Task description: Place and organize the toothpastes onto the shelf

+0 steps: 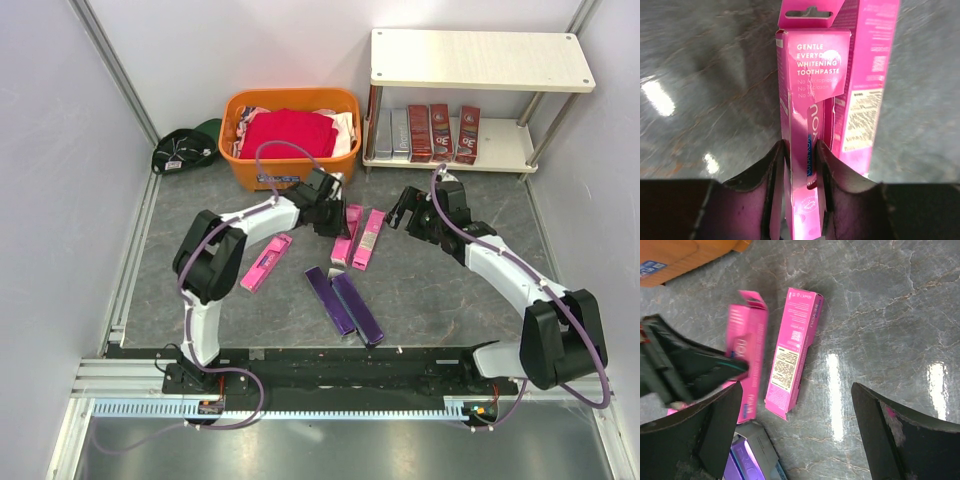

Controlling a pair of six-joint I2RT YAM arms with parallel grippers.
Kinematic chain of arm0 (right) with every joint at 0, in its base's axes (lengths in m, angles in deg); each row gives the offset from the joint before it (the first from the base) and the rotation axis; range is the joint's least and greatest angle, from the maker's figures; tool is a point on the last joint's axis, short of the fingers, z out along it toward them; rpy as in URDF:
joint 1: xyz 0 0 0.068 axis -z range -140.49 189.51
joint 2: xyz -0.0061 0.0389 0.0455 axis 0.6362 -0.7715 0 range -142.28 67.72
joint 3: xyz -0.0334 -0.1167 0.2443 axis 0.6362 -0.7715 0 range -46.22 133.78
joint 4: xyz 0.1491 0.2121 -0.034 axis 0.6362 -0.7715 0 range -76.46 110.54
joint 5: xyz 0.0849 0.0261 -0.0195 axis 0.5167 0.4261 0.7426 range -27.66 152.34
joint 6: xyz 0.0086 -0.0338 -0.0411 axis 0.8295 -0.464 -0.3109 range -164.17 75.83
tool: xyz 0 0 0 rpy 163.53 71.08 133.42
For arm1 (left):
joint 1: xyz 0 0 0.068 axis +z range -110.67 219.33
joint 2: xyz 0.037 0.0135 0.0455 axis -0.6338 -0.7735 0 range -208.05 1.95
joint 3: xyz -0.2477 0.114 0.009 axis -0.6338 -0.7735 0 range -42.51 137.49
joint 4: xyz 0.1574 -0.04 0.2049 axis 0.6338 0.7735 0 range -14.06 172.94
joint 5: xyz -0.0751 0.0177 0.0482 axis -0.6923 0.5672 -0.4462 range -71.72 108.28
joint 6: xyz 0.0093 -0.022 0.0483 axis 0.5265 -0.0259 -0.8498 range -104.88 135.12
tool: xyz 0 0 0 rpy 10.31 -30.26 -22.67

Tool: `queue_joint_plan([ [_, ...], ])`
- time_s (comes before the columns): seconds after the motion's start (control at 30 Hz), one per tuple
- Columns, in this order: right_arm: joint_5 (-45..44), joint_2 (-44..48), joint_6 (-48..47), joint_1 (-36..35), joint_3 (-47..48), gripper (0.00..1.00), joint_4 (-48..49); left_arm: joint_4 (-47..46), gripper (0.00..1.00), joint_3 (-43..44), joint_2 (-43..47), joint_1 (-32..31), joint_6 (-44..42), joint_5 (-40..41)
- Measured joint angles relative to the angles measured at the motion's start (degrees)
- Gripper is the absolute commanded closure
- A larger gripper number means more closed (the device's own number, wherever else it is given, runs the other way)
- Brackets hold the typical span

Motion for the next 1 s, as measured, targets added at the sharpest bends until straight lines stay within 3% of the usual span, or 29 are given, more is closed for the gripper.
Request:
queue_joint_plan([
  [0.23,-1.03,1.44,-0.83,-2.89,0.20,0.02,0.33,-14.51,0.86,-13.42,13.07,8.15,10.56,-9.01],
  [0.4,-4.11,1.79,-1.55,-9.40,1.14,0.02,0.70,-35.58,0.87,-26.10,17.51,13.97,27.65,-16.72],
  [0.53,-7.78,2.03,-1.75,-17.46,1.42,0.02,2.32,-50.07,0.87,-34.73,17.42,15.23,42.38,-18.51],
  [0.77,-13.66,2.25,-1.51,-29.22,1.42,0.02,6.58,-62.84,0.86,-38.62,17.42,14.95,55.12,-18.67],
  [1.0,-16.52,0.20,-0.59,-30.05,1.95,0.08,10.99,-69.53,0.86,-38.64,17.00,14.95,59.74,-19.10],
])
